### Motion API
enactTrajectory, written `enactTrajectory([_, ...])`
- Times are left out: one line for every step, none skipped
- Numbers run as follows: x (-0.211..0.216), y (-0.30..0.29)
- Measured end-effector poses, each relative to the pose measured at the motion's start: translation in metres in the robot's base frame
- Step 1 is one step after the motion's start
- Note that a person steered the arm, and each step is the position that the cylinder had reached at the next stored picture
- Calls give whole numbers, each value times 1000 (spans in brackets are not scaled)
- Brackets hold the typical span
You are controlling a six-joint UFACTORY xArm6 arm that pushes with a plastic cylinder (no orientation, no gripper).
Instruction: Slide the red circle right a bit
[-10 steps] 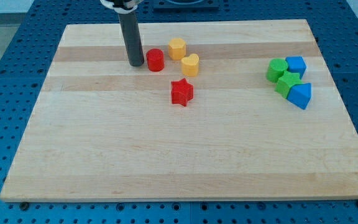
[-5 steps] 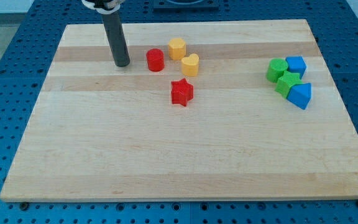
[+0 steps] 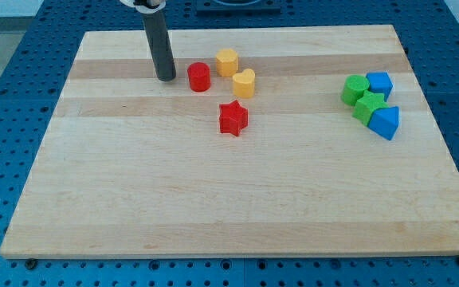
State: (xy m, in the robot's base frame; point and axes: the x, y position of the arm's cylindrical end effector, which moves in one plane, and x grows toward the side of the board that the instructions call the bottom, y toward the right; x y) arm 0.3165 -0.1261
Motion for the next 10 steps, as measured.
enactTrajectory([0,0])
enactTrajectory([0,6])
enactTrajectory([0,12])
enactTrajectory([0,18])
enactTrajectory([0,25])
enactTrajectory([0,32])
enactTrajectory([0,34])
enactTrajectory([0,34])
enactTrajectory([-1,33])
enactTrajectory([-1,32])
